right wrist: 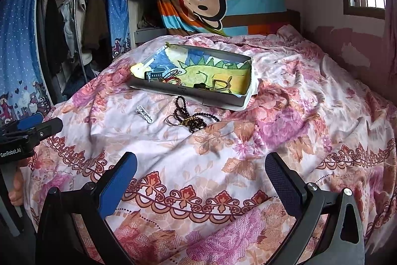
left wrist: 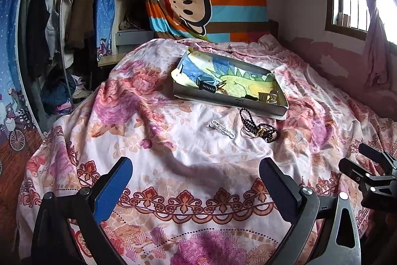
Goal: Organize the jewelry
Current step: 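Move both tools back from the tray toward the white clip and bead necklace, then grasp the white plastic clip with the left tool while the right tool grasps the black bead necklace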
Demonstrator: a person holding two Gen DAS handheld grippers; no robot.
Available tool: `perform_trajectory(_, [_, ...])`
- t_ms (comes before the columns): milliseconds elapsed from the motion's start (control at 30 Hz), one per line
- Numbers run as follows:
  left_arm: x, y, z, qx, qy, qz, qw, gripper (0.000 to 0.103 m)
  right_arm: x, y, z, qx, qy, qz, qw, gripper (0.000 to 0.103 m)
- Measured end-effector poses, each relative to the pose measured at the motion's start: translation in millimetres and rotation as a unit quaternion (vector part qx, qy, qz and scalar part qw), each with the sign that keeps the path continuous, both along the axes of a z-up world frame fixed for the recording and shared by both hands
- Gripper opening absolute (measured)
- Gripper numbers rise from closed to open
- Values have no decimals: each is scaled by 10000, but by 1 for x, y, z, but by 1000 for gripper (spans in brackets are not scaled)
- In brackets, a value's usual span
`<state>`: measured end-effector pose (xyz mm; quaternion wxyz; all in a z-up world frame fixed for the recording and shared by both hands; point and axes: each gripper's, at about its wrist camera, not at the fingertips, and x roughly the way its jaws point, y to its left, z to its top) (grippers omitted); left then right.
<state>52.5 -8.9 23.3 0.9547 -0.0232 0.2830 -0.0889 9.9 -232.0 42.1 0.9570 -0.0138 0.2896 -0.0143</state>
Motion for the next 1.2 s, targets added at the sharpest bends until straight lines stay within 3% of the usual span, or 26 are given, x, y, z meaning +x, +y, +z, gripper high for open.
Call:
perform_trajectory(233, [28,-1,-1,-10,188,-102,9998,103,19,-2,1,-243,107,170,9995,101])
perform_trajectory(533, [73,-11,-8,-25,495,-430,9978,103,59,-2,-1,-1110,-45,601,9920,101])
perform_trajectory(800, [117,-30,-26,-180,898,-873,9920,102,108,-13,-11,-976,110,1094,9891,101])
perform_trajectory(900, [132,-37,-30,-249,922,-992,9905,91,127,-22,-19,-724,246,1083,9912,101])
perform_trajectory(967, [142,-42,-35,-285,1003,-1059,9889,78,139,-28,-24,-437,315,1105,9924,100])
perform_trajectory(1033, [152,-47,-40,-339,1116,-1140,9866,72,148,-29,-28,-262,397,1195,9917,95])
perform_trajectory(1200, [173,-57,-55,-558,1444,-1322,9791,54,170,-23,-45,-96,683,1500,9863,65])
